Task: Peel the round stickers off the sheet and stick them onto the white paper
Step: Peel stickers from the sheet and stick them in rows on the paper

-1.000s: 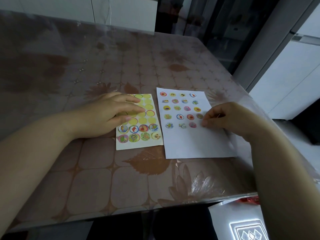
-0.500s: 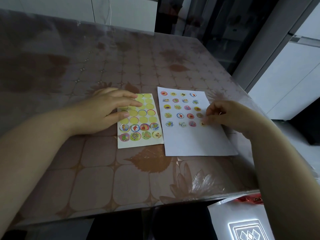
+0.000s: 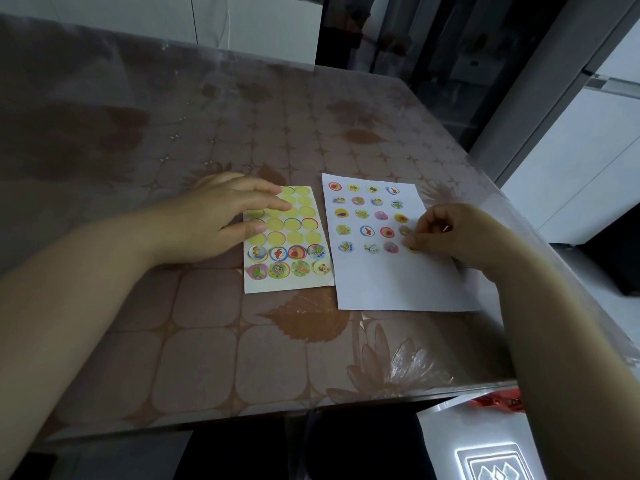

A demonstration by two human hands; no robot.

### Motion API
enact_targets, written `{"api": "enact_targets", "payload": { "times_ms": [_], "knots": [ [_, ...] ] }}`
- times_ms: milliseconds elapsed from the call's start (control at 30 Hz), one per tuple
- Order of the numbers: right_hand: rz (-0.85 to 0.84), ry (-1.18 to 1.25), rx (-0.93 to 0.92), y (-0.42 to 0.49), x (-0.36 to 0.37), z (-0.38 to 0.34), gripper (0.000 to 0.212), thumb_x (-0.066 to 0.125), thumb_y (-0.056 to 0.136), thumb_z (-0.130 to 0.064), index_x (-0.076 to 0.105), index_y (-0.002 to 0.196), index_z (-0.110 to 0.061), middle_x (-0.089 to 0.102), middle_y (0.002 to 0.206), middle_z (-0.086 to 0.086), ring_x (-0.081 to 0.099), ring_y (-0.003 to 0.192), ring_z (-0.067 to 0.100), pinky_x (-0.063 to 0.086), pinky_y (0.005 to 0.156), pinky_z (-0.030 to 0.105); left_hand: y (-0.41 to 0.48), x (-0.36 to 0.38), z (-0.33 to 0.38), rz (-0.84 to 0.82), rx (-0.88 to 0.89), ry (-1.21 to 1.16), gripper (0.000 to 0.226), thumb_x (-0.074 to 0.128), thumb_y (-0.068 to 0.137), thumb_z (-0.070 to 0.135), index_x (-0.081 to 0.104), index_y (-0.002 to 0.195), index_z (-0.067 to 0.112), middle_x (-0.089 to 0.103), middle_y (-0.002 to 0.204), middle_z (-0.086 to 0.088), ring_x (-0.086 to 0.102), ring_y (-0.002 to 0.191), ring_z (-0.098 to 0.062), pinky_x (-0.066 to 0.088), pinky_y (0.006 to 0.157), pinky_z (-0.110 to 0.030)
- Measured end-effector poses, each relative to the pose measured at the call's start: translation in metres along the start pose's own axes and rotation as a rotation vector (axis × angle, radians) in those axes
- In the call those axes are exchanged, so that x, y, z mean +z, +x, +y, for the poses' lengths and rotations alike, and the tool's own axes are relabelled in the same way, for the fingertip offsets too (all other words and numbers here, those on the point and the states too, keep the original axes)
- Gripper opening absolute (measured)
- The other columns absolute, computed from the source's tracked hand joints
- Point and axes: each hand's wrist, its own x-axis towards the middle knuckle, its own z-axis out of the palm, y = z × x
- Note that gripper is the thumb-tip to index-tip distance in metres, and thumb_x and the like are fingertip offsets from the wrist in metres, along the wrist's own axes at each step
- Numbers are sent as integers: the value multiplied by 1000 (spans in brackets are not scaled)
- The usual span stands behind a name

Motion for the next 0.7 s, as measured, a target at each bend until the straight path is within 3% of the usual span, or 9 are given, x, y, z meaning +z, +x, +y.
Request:
{"api": "enact_targets", "payload": {
  "times_ms": [233, 300, 367, 467, 533, 633, 700],
  "knots": [
    [9, -96, -48, -3, -2, -2, 27, 80, 66, -32, 64, 77, -13, 56, 74, 0, 46, 63, 12, 37, 54, 23, -3, -8, -5, 27, -5, 12, 60, 26, 74, 58, 46, 126, 37, 38, 132, 22, 32, 129, -11, 17, 110, -35],
    [91, -184, -161, -6, -1, -12, 27, 77, 67, -34, 63, 75, -13, 57, 71, -1, 46, 63, 14, 35, 56, 24, -3, -11, -5, 34, -28, 26, 58, 28, 74, 59, 46, 125, 38, 42, 132, 21, 31, 129, -8, 12, 108, -28],
    [110, -205, -309, -14, 3, -34, 23, 70, 75, -38, 62, 73, -17, 59, 67, -8, 49, 59, 8, 38, 52, 16, -5, -15, -3, 26, -65, 12, 43, 37, 81, 52, 47, 121, 42, 43, 127, 25, 29, 130, -5, 6, 105, -23],
    [-64, -225, -512, -26, 24, -75, 10, 63, 82, -35, 62, 76, -27, 58, 70, -14, 51, 57, -1, 39, 53, 5, -6, -18, 0, -33, -86, -28, 32, 48, 89, 35, 47, 120, 44, 38, 123, 28, 23, 133, -2, 1, 110, -28],
    [-158, -274, -601, -26, 45, -94, 5, 62, 84, -30, 67, 83, -30, 60, 77, -16, 54, 64, 2, 41, 58, 8, -8, -20, 0, -130, -132, -48, 40, 46, 83, 48, 41, 123, 48, 30, 125, 30, 14, 134, 4, -3, 113, -32],
    [-162, -285, -640, -22, 77, -108, 13, 62, 85, -24, 71, 94, -27, 59, 86, -15, 57, 77, 8, 45, 68, 18, -14, -22, 1, -272, -190, -24, 83, 34, 58, 87, 27, 132, 49, 22, 140, 27, 2, 131, 10, -2, 115, -36],
    [-144, -271, -631, -20, 92, -109, 15, 62, 84, -24, 72, 95, -27, 60, 87, -10, 55, 79, 10, 44, 69, 23, -15, -22, 2, -313, -198, 5, 103, 26, 43, 94, 19, 135, 49, 17, 147, 22, -3, 130, 12, -2, 115, -37]
  ]
}}
